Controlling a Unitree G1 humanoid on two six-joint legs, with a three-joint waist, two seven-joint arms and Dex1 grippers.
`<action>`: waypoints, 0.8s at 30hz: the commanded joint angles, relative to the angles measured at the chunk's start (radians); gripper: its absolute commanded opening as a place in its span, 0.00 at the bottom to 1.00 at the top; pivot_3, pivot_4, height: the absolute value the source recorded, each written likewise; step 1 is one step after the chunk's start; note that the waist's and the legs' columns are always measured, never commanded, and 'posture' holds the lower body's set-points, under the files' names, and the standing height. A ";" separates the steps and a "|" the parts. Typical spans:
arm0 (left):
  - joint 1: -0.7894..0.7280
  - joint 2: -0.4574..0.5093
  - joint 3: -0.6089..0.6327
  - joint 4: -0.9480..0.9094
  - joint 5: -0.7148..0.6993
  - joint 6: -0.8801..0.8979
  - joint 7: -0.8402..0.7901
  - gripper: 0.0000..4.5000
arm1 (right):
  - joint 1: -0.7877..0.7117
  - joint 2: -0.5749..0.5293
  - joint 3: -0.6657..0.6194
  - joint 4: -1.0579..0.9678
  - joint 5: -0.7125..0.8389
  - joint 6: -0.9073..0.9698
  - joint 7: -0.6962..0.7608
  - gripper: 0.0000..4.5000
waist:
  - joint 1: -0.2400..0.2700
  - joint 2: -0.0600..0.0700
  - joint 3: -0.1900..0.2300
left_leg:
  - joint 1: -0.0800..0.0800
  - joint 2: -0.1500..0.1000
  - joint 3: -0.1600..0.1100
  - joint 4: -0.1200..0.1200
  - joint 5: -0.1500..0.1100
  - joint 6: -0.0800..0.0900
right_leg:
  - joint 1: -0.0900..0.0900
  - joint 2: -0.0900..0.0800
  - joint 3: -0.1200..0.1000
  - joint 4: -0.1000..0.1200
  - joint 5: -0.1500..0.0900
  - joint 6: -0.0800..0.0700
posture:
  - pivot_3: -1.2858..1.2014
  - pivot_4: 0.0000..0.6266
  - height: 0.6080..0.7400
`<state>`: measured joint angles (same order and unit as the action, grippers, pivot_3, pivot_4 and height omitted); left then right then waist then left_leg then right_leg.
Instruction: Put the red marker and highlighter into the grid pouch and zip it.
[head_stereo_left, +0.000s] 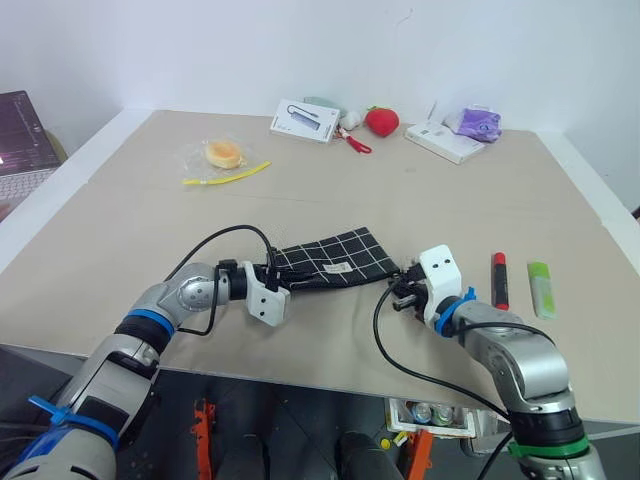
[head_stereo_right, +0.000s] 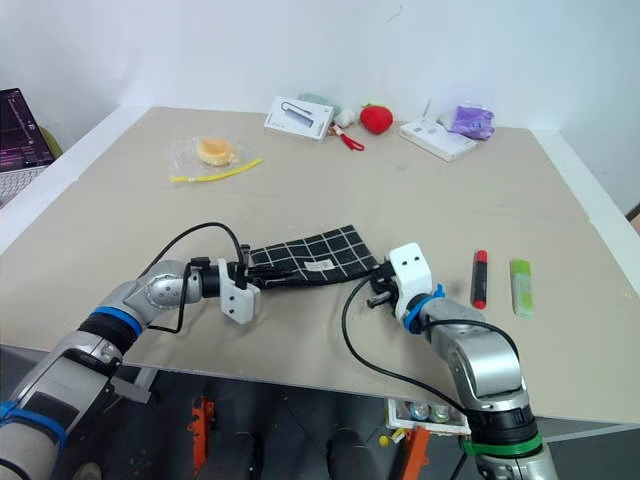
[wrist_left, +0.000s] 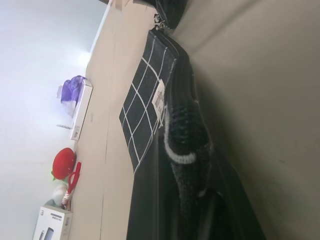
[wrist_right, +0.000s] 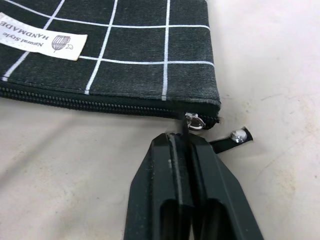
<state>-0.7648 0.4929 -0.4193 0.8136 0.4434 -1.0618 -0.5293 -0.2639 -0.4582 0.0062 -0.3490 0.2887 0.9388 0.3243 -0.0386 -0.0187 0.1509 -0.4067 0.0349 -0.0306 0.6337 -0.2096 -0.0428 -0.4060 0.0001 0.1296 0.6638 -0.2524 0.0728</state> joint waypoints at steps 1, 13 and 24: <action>0.036 -0.020 -0.031 -0.007 0.004 0.016 -0.017 0.00 | -0.006 0.013 0.022 -0.045 0.014 0.008 0.018 0.01 | -0.001 0.000 0.000 | 0.000 0.000 0.000 0.000 0.000 0.000 | 0.000 0.000 0.000 0.000 0.000 0.000 | 0.52 0.24 0.95; 0.042 -0.026 -0.026 -0.018 -0.018 0.032 -0.026 0.00 | 0.013 0.035 0.096 -0.107 0.022 0.028 0.047 0.01 | -0.001 0.000 0.000 | 0.000 -0.001 0.000 -0.001 0.000 0.000 | 0.000 -0.001 0.000 0.000 -0.001 0.001 | 0.52 0.24 0.95; 0.047 -0.031 -0.020 -0.025 -0.031 0.042 -0.036 0.00 | 0.021 0.017 0.155 -0.186 0.057 0.041 0.123 0.01 | -0.001 -0.001 0.000 | -0.001 -0.003 -0.001 -0.001 0.000 0.000 | 0.000 -0.003 -0.001 0.000 -0.002 0.002 | 0.52 0.24 0.95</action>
<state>-0.7437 0.4867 -0.4072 0.7865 0.4022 -1.0264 -0.5557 -0.2400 -0.4481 0.1452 -0.4782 0.3116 0.9806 0.4226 -0.0398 -0.0194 0.1513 -0.4073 0.0314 -0.0316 0.6324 -0.2097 -0.0428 -0.4061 -0.0038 0.1290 0.6638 -0.2549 0.0755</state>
